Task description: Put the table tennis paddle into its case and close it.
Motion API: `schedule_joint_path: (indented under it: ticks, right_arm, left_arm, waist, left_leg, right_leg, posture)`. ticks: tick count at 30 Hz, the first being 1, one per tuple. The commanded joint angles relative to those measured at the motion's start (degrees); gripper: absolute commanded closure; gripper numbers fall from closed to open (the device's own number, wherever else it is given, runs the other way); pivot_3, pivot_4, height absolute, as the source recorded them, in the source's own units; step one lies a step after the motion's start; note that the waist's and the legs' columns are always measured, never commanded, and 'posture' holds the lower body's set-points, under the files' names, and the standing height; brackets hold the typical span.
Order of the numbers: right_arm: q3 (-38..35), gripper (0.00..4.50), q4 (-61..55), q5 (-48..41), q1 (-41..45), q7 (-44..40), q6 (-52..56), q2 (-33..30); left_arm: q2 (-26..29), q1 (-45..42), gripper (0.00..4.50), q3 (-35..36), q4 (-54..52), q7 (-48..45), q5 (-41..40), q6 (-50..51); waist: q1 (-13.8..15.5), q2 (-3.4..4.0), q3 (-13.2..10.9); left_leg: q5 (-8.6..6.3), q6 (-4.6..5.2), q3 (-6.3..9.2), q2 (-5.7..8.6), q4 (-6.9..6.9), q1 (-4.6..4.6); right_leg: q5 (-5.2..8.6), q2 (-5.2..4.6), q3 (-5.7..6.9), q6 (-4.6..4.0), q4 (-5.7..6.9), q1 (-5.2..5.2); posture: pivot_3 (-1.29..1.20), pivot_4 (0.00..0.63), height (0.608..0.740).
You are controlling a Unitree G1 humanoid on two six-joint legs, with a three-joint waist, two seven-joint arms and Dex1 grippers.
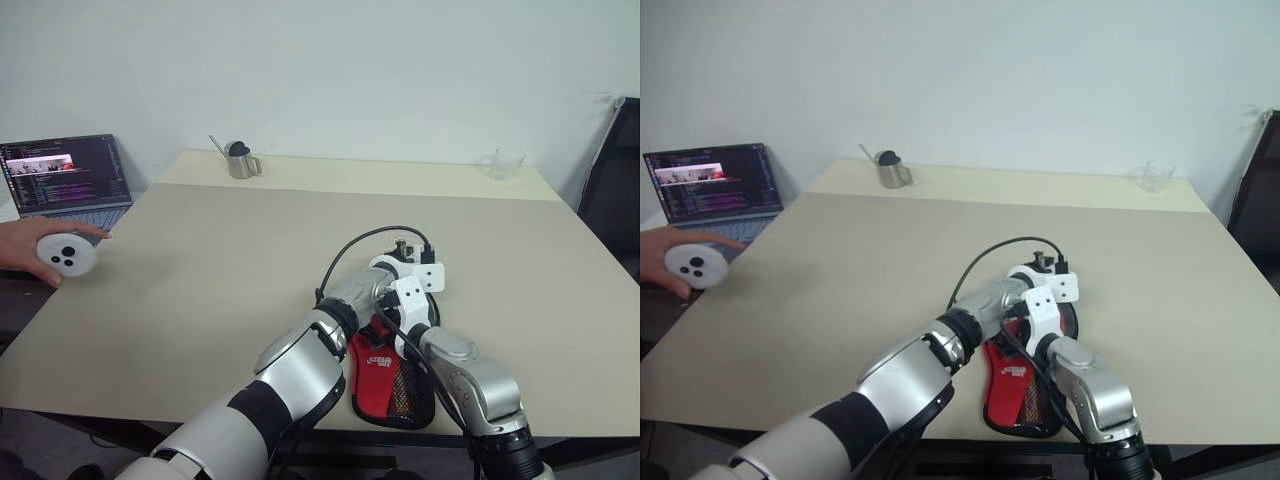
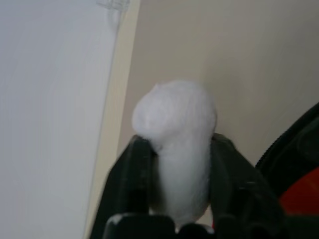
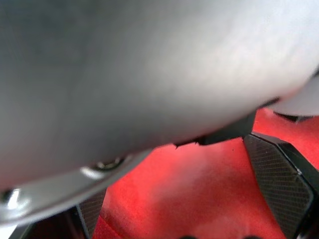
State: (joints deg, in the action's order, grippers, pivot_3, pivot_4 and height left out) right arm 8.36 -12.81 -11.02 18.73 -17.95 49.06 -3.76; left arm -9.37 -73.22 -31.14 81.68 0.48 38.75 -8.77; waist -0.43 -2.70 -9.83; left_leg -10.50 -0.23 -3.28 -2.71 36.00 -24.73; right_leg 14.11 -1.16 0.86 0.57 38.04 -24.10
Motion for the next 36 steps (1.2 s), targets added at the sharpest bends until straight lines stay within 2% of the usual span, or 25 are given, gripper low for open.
schedule_joint_path:
  ticks: [1,4,10,15,18,22,24,30,32,36]
  right_arm:
    - [1.71,0.00,6.64,-0.47,-0.65,-1.25,1.02,-0.11]
    - [2.29,0.00,8.83,0.40,0.75,-2.49,-1.47,-0.83]
    - [1.49,0.00,11.72,1.10,4.26,-5.33,-4.35,-4.01]
    - [4.36,0.00,7.77,0.06,4.53,-12.11,-2.73,-10.29]
    - [6.24,0.00,3.52,-0.72,3.16,-16.37,-0.93,-15.22]
    - [6.61,0.00,0.41,-1.04,1.43,-18.98,0.31,-20.48]
    - [5.69,0.00,-0.68,-2.02,0.64,-19.97,0.51,-22.03]
    - [5.26,0.00,-7.67,-5.47,-3.72,-27.84,-0.67,-31.58]
    - [2.87,0.00,-9.43,-7.10,-4.97,-29.78,-0.61,-34.77]
    - [-2.74,0.00,-12.52,-11.12,-8.01,-35.89,-1.76,-42.73]
  left_arm:
    - [-6.26,1.90,1.46,-1.12,-1.98,-0.05,0.70,0.16]
    - [-4.91,3.65,0.41,-1.87,-1.91,-0.66,1.24,0.42]
    - [-1.74,4.98,0.41,1.16,-2.37,-5.04,-1.68,0.58]
    - [1.53,4.05,0.41,5.15,-3.25,-10.78,-5.33,-1.59]
    - [2.71,2.21,0.41,13.04,-4.70,-16.98,-13.52,-3.38]
    - [4.19,-0.28,0.41,23.55,-6.97,-31.11,-25.23,-3.70]
    - [5.55,-0.95,0.41,25.15,-7.83,-36.30,-27.30,-4.50]
    - [11.16,-1.65,0.41,28.28,-9.04,-41.05,-30.62,-4.39]
    - [13.43,-1.39,0.41,28.81,-10.07,-45.74,-32.02,-4.51]
    - [19.18,0.37,0.41,31.13,-14.49,-62.40,-37.76,-2.11]
  waist:
    - [-0.03,0.01,0.01]
    - [-0.04,0.02,0.11]
    - [-0.02,0.01,0.65]
    - [0.12,0.02,0.66]
    - [0.23,0.04,0.64]
    - [0.27,0.06,0.60]
    - [0.29,0.06,0.60]
    - [0.28,0.06,0.59]
    - [0.29,0.06,0.58]
    - [0.29,0.13,0.48]
  left_leg:
    - [0.00,0.00,0.00,0.00,0.00,0.00]
    - [0.00,0.00,0.00,0.01,0.01,0.01]
    - [0.00,0.00,-0.01,0.00,0.01,0.08]
    - [0.00,0.01,-0.01,0.02,0.00,0.07]
    - [-0.02,0.02,-0.02,0.03,-0.02,0.01]
    - [-0.03,0.02,-0.05,0.05,-0.01,-0.06]
    - [-0.03,0.02,-0.05,0.07,0.00,-0.05]
    - [-0.03,0.03,-0.02,0.09,0.00,-0.03]
    - [-0.04,0.03,-0.03,0.09,0.00,-0.04]
    - [-0.04,0.03,-0.05,0.08,0.00,-0.05]
  right_leg:
    - [0.00,0.01,0.00,0.00,0.00,0.01]
    - [0.00,0.03,-0.01,0.00,0.01,0.01]
    - [0.00,0.03,0.00,0.00,0.01,0.06]
    - [0.00,0.02,0.00,-0.01,-0.02,0.07]
    - [0.02,0.03,0.01,-0.02,-0.06,0.05]
    - [0.02,0.03,0.04,-0.02,-0.07,0.00]
    - [0.02,0.05,0.06,-0.03,-0.05,0.00]
    - [0.02,0.07,0.07,-0.01,-0.08,0.03]
    - [0.02,0.10,0.08,-0.01,-0.08,0.01]
    - [0.02,0.09,0.11,-0.02,-0.08,0.00]
  posture:
    - [0.00,0.150,0.740]
    - [0.00,0.150,0.740]
    - [0.00,0.150,0.740]
    - [0.00,0.150,0.740]
    - [0.00,0.150,0.740]
    - [0.00,0.150,0.740]
    - [0.00,0.150,0.740]
    - [0.00,0.150,0.740]
    - [0.00,0.150,0.740]
    - [0.00,0.150,0.740]
